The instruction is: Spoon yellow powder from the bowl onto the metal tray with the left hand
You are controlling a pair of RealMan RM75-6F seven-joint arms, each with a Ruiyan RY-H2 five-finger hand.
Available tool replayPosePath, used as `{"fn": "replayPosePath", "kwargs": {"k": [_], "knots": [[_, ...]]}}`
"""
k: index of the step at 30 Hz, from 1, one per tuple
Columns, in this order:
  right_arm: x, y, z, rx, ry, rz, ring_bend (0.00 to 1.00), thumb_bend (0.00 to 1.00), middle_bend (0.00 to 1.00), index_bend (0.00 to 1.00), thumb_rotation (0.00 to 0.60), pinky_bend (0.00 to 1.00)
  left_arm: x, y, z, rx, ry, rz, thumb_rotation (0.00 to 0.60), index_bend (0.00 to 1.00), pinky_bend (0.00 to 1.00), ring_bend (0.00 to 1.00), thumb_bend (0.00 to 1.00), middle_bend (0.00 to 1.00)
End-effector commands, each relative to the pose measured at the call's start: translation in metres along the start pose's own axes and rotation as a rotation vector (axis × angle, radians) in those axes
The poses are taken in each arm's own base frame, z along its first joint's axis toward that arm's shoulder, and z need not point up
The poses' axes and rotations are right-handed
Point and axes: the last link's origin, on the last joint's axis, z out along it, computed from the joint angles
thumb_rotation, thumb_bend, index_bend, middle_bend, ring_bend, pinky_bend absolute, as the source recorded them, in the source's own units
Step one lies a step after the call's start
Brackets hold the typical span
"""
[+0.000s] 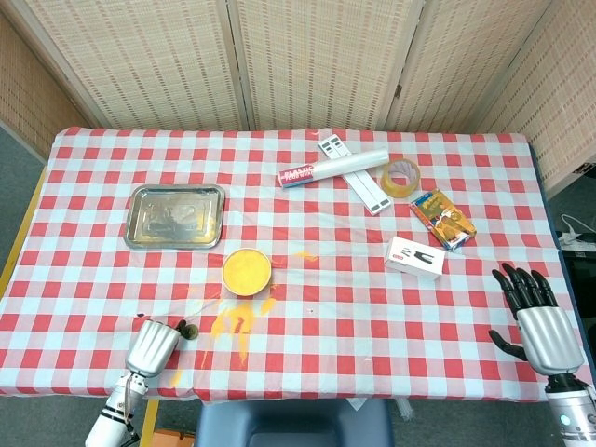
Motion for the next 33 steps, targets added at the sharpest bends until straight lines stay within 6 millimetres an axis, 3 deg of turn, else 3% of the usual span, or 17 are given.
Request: {"fn": "replayPosePath", "kwargs": {"k": [1,10,33], "knots": [[0.0,0.0,0.0,-0.001,0.001,0.0,0.0,0.12,0.0,0.0,0.6,0.0,-0.001,0.0,0.001,-0.001,-0.006,0.006,0.6,0.47,1.0,1.0,0.46,1.0],[0.0,0.001,0.0,-0.005,0.001,0.0,0.0,0.12,0.0,0.0,0.6,0.0,-0.001,0.0,0.002,-0.001,-0.005,0.019,0.6,0.64,1.0,1.0,0.46,1.0],[0.0,0.0,-0.001,-0.003,-0.004,0.001,0.0,0.12,0.0,0.0,0.6,0.0,0.008,-0.014,0.0,0.058,0.065,-0.011,0.6,0.7,1.0,1.0,0.46,1.0]]}}
